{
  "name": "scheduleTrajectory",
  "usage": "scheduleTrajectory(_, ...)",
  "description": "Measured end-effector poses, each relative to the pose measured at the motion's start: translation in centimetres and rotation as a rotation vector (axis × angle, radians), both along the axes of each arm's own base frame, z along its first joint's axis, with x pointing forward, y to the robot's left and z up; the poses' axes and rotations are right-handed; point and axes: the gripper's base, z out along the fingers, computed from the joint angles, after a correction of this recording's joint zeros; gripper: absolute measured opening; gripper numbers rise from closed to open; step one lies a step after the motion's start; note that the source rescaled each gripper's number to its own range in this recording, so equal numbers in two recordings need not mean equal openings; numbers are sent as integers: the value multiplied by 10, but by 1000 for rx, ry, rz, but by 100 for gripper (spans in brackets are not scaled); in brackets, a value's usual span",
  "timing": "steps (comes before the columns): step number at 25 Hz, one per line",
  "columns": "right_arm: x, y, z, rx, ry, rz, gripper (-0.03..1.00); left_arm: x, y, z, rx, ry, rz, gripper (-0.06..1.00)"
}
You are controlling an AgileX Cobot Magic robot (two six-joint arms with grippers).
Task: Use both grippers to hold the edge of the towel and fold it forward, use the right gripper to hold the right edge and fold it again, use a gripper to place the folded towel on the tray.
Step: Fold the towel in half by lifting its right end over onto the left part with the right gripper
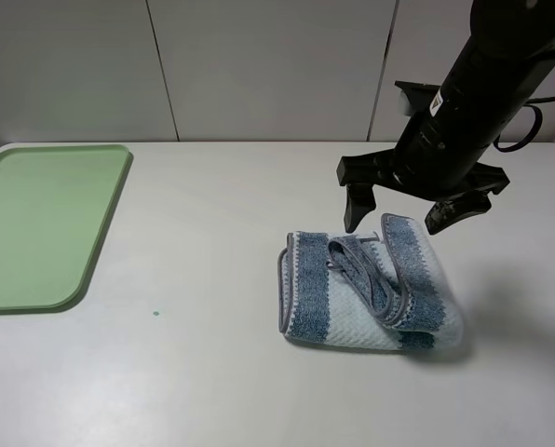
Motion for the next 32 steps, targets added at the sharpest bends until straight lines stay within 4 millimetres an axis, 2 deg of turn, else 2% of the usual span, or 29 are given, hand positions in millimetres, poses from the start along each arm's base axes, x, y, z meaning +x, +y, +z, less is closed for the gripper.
scheduleTrajectory(16, 3, 0, -3, -24, -31, 70, 100, 0, 0, 0, 0, 0, 0, 92)
scheduleTrajectory(32, 27, -1, -68, -182, 62, 132, 100, 0, 0, 0, 0, 0, 0, 92)
